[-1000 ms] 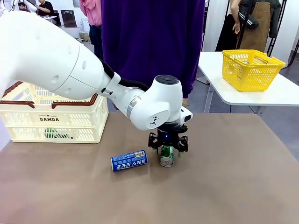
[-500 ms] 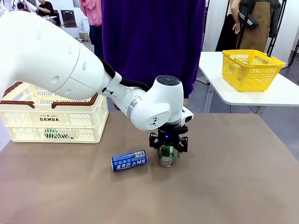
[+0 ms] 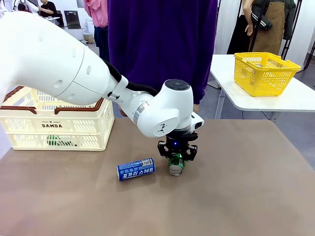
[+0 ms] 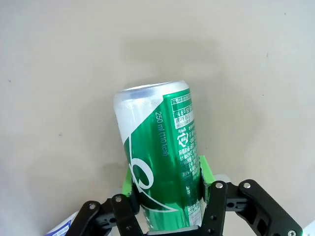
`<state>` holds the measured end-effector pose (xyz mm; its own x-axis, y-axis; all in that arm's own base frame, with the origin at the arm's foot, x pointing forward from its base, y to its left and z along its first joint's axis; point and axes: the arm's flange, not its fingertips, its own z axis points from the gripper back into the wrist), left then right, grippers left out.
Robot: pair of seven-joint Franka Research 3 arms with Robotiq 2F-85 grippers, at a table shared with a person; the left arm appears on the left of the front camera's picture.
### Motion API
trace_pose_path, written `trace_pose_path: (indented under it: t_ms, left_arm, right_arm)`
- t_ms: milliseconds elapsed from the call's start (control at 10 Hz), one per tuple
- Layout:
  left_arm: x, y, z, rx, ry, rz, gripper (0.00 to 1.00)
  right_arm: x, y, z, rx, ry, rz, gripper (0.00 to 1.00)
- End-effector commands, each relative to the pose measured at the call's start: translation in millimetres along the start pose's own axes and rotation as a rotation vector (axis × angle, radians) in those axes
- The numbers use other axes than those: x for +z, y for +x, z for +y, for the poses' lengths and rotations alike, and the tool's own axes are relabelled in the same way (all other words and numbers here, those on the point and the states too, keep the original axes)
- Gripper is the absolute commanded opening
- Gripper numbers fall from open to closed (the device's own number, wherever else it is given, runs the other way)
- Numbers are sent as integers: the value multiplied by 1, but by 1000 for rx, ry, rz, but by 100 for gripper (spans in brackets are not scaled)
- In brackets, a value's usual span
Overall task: Place the drinks into the Shopping basket.
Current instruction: Pick up one drink and place it into the Shopping basket.
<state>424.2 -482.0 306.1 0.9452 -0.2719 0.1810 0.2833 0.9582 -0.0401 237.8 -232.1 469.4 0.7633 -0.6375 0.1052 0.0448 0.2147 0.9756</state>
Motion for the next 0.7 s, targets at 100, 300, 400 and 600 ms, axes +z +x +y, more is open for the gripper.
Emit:
trace_pose_path:
  t_ms: [100,300,400,600]
  left_arm:
    - [-2,-7,4,32,12,-41,0]
    - [29,-8,11,53,-14,-67,0]
    - [67,-13,18,45,-40,-76,0]
    - [159,-40,40,66,-47,-94,0]
  right_arm:
    - [0,2,2,12,23,-8,100]
    - [0,2,2,12,23,-8,100]
    - [0,2,2,12,23,-8,100]
    - [0,2,2,12,23,-8,100]
